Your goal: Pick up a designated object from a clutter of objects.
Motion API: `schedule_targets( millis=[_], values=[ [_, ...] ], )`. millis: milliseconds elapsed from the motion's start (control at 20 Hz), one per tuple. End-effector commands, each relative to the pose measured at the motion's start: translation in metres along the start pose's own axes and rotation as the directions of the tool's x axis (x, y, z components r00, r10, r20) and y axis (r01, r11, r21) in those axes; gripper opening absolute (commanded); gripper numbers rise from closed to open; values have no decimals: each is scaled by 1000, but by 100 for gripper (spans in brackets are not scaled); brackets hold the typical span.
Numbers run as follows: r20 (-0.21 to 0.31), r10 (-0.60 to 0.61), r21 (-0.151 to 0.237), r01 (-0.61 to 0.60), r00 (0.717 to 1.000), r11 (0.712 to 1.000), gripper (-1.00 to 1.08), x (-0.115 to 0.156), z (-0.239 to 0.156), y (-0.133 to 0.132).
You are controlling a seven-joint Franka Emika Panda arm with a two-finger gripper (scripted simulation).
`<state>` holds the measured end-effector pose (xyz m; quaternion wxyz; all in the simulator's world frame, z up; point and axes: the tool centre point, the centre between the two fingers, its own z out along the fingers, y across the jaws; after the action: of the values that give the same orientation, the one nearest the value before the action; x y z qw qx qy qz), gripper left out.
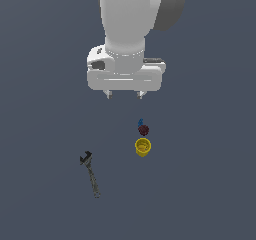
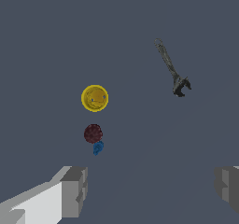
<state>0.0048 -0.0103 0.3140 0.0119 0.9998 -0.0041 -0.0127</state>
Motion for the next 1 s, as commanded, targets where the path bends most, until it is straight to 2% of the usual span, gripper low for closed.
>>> schedule_targets(
  millis=[0,500,950],
  values=[
    [0,0,0,0,1000,1000,100,0,0,0],
    [11,-78,-10,78,997,997,100,-1,1,-16],
    [11,-100,-10,100,995,995,100,-2,6,-18]
  ],
)
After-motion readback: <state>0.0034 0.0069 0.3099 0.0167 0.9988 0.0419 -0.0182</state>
